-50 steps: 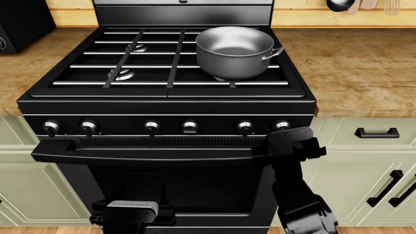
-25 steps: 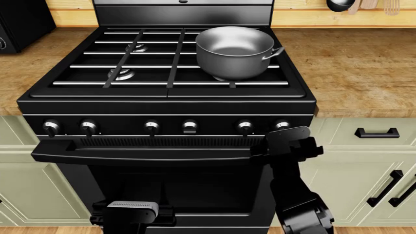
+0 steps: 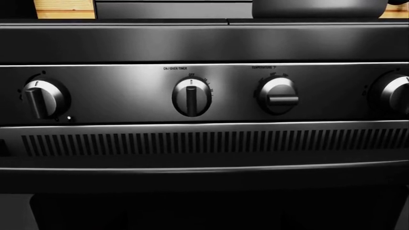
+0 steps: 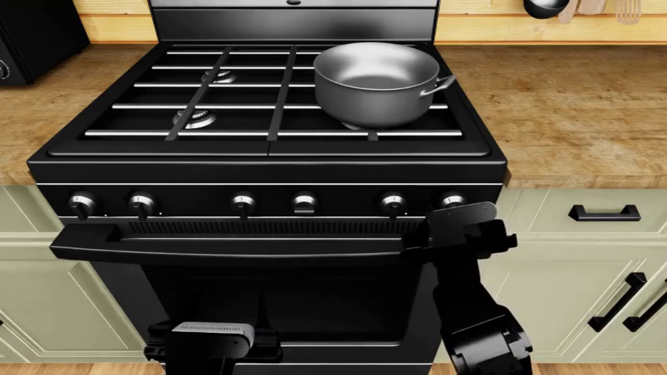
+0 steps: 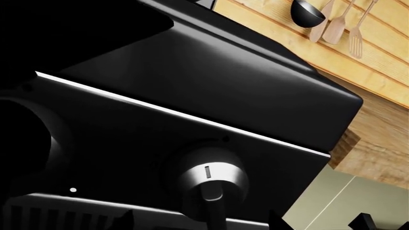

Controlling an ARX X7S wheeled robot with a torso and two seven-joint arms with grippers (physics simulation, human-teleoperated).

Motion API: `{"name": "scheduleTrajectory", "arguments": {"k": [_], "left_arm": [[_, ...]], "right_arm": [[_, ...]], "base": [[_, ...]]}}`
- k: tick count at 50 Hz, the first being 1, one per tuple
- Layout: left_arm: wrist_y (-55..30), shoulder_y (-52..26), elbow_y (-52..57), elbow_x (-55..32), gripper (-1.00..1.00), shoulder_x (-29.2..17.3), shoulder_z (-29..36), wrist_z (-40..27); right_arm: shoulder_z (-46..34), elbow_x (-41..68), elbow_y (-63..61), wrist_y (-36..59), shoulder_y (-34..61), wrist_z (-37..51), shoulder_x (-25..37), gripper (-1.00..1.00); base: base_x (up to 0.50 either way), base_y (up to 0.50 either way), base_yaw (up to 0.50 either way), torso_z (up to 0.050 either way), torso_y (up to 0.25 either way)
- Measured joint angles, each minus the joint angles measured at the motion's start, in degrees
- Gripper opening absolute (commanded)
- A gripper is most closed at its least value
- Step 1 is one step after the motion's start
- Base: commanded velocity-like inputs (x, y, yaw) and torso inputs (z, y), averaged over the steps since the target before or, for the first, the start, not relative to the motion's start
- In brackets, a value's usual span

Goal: Turn off the front right burner of the stove.

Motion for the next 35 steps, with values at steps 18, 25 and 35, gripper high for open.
{"name": "scheduleTrajectory", "arguments": {"k": [18, 25, 35], "left_arm": [[-0.2, -0.3, 0.1, -0.4, 1.0, -0.3, 0.4, -0.2], [-0.2, -0.3, 0.2, -0.5, 1.0, -0.5, 0.5, -0.4], [-0.2, -0.3, 0.4, -0.7, 1.0, -0.7, 0.7, -0.5]], "right_arm": [[0.0, 0.6, -2.6, 1.3, -0.5, 0.2, 0.5, -1.0], [0.4, 0.4, -3.2, 1.7, -0.6, 0.7, 0.8, -1.0], [0.2, 0.9, -3.2, 1.7, -0.6, 0.9, 1.0, -1.0]], "base": [[0.0, 0.0, 0.0, 0.0, 0.0], [0.0, 0.0, 0.0, 0.0, 0.0], [0.0, 0.0, 0.0, 0.0, 0.0]]}}
